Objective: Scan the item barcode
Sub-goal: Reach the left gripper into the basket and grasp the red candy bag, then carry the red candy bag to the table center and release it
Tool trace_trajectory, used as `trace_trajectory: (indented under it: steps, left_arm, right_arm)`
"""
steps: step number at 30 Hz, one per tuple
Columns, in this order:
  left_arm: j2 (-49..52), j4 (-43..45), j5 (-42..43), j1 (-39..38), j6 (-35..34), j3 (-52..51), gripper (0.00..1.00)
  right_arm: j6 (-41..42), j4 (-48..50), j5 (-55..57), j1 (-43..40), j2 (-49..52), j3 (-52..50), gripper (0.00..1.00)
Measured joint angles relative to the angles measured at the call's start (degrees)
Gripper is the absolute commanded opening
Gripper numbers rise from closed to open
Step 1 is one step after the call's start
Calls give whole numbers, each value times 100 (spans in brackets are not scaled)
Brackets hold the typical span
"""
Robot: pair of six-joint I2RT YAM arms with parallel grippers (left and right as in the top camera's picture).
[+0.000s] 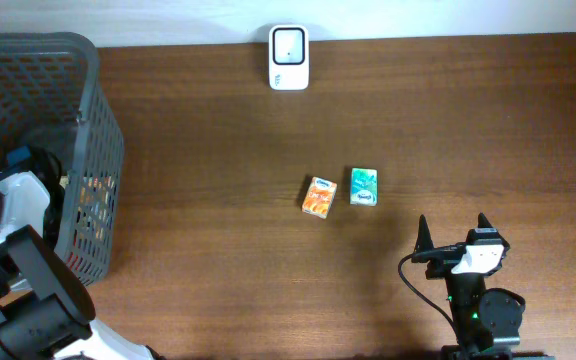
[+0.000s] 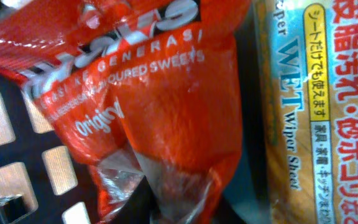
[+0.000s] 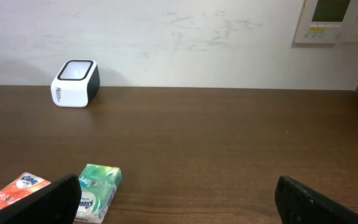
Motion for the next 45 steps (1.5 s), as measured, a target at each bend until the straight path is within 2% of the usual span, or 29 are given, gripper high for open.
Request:
trace_trajectory:
  steps: [2, 3, 6, 7, 10, 14, 16, 20, 25, 28, 32, 36, 45]
  left_arm:
    - [-11, -31, 0, 0, 13, 0, 5]
    - [-9, -107, 61, 7, 9, 44, 0]
    - [109, -981, 361, 15, 4, 588, 0]
    - [164, -1635, 503, 17, -11, 1274, 0]
    - [186, -2785, 621, 20, -9, 2879, 0]
    - [173, -3578, 695, 20, 87, 4782, 0]
    - [162, -3606, 905, -7, 420, 5490, 0]
    - [61, -3438, 2094, -566, 1495, 6653, 0]
    - [-289, -2782, 2846, -1956, 1845, 6802, 0]
    - [-286, -2409, 2946, -3027, 2015, 6800, 0]
    - [-129, -2369, 2889, -4328, 2625, 6712, 0]
    - [496, -2374, 2752, -4929, 2957, 6212, 0]
    - [2124, -2420, 2420, -5482, 3045, 5466, 0]
  right_arm:
    - [0, 0, 0, 0, 0, 0, 99]
    - [-2, 0, 0, 0, 0, 0, 98]
    - [-2, 2, 0, 0, -2, 0, 99]
    - [-2, 0, 2, 0, 0, 0, 98]
    - [0, 2, 0, 0, 2, 0, 99]
    - [0, 2, 2, 0, 0, 0, 98]
    - [0, 0, 2, 0, 0, 0, 99]
    - [-2, 2, 0, 0, 0, 0, 98]
    - [-2, 2, 0, 0, 0, 0, 99]
    - [2, 2, 0, 0, 0, 0, 99]
    - [-2, 2, 0, 0, 0, 0, 98]
    - [0, 2, 0, 0, 0, 0, 99]
    - [-2, 0, 0, 0, 0, 0, 99]
